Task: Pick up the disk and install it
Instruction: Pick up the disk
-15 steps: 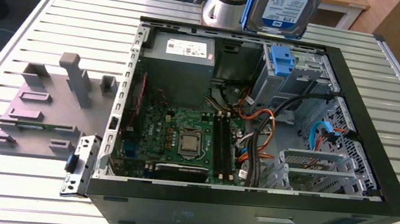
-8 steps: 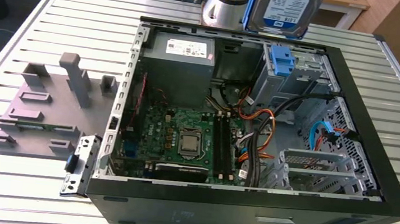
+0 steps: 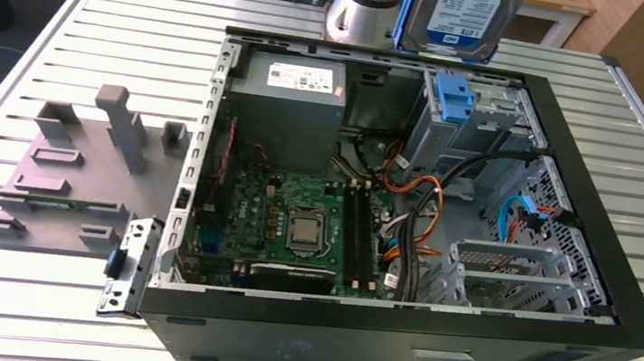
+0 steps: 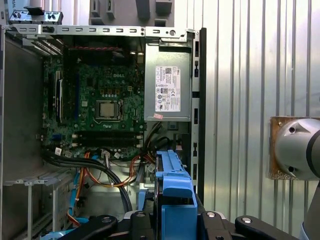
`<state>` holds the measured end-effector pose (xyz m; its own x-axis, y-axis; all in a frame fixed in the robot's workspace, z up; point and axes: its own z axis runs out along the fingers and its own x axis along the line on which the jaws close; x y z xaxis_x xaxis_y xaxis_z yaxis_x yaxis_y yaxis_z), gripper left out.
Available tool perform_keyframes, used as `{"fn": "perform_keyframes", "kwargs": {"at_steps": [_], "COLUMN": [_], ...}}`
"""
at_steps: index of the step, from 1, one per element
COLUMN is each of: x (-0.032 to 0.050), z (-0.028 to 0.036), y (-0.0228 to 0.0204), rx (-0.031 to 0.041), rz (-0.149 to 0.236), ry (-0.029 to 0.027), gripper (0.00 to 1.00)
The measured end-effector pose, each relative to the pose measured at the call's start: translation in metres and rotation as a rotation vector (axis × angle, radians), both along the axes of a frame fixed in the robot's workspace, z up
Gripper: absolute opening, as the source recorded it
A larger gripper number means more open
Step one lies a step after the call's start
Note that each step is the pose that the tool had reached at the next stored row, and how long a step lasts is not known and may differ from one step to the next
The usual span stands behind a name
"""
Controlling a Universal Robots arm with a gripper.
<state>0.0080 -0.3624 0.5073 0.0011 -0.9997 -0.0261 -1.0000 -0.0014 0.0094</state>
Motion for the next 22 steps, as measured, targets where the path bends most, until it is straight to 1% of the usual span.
{"fn": "perform_keyframes", "kwargs": {"at_steps": [22], "x": [0.0089], "z": [0.0], "y": [0.0], "rx": [0.0], "rz": [0.0], "ry": [0.0], "gripper": [0.37]}}
